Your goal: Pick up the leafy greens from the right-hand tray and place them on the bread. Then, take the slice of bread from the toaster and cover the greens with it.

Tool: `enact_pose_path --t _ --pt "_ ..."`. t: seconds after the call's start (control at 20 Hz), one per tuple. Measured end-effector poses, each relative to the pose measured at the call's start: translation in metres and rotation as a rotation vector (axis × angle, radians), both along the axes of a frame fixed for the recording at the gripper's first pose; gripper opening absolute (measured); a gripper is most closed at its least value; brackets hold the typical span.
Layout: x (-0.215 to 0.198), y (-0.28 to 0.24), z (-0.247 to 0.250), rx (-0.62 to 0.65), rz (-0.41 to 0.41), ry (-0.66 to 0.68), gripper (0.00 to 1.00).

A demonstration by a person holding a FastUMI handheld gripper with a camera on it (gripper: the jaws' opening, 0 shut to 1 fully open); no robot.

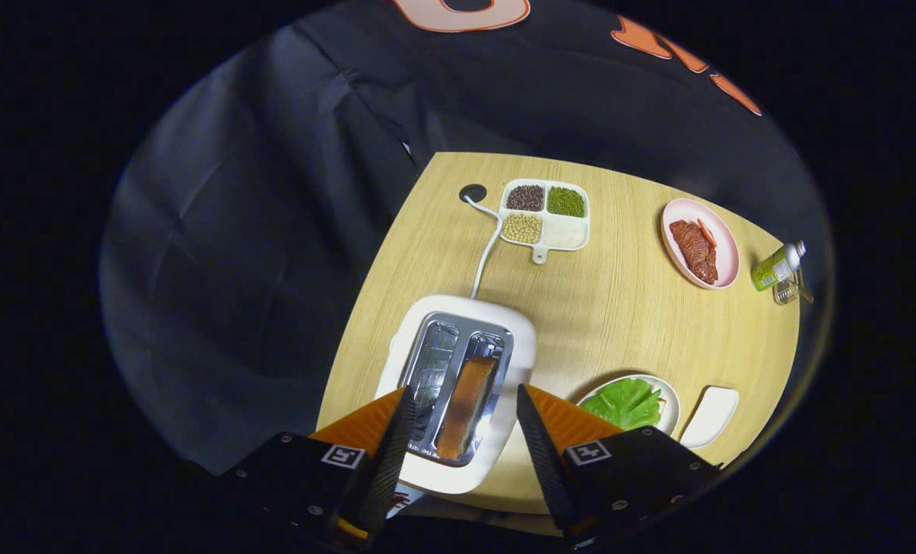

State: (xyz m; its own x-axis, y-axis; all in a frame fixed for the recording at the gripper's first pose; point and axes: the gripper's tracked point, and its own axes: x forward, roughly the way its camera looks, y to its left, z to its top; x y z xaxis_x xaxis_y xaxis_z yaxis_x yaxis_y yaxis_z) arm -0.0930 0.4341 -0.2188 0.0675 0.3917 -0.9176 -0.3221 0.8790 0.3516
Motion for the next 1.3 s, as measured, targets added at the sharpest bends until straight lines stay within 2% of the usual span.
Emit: enact_pose_path --t 0.15,0.3,0.4,0.65,1.1,1.3 --pt "-0.004 0.004 -0.016 -0.045 -0.008 0.046 0.64" --pt "-0.004 0.005 -0.023 -0.07 -0.006 0.046 0.35" --pt "-0.005 0.009 -0.022 -0.049 -0.037 0.061 0.2" --pt "-0.002 0.002 -0.013 0.061 -0.143 0.112 0.08" --pt "0.032 -0.065 0.056 0.311 -0.323 0.039 0.07" --pt "0.037 -0.109 0.067 0.367 -0.362 -0.009 0.07"
